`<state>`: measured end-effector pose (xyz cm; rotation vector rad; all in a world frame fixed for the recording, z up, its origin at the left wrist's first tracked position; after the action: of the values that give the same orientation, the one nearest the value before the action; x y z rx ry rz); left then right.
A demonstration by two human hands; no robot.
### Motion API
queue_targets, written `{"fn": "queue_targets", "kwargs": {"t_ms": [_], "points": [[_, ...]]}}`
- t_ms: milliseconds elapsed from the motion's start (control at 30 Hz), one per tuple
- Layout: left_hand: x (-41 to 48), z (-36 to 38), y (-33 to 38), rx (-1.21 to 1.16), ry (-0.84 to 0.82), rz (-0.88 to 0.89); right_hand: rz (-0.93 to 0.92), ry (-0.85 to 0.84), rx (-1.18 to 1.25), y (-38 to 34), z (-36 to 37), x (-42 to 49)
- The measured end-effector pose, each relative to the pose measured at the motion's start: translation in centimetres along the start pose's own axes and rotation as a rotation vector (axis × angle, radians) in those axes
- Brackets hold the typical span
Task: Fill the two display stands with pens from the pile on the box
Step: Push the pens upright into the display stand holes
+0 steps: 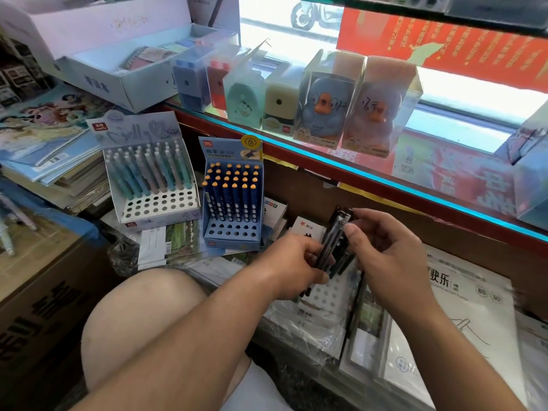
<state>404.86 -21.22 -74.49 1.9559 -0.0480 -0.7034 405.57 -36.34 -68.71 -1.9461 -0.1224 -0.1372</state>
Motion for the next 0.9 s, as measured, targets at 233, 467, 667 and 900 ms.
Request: {"fn": "queue_targets", "kwargs": {"t_ms": [233, 467, 667, 900], "points": [[0.1, -0.1, 0.0, 0.017, 0.009, 0.020, -0.001, 0.023, 0.090, 0.1, -0.8, 0.3], [0.2, -2.0, -0.8, 0.007, 0.197, -0.013, -0.036, 0.167, -0.071, 0.9, -3.2, -0.9], [0.3, -3.0, -0.2, 0.041, 0.313, 0.026, -0.066, 0.131, -0.283, 1.9, -2.4, -1.6], [0.3, -3.2, -0.2, 0.021, 0.335, 0.043, -0.097, 0.133, -0.351, 1.8, -2.1, -1.8]]}}
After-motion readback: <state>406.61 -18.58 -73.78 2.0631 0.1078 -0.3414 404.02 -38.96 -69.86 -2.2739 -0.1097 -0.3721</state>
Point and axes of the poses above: each hand's wrist, its own x-axis towards the middle knuckle, its own z-axis out of the palm, y = z × x, the point moved 10 cm from there along x, towards the middle knuckle, and after that the axes turned 5 degrees about -y, right-handed, at the moved point
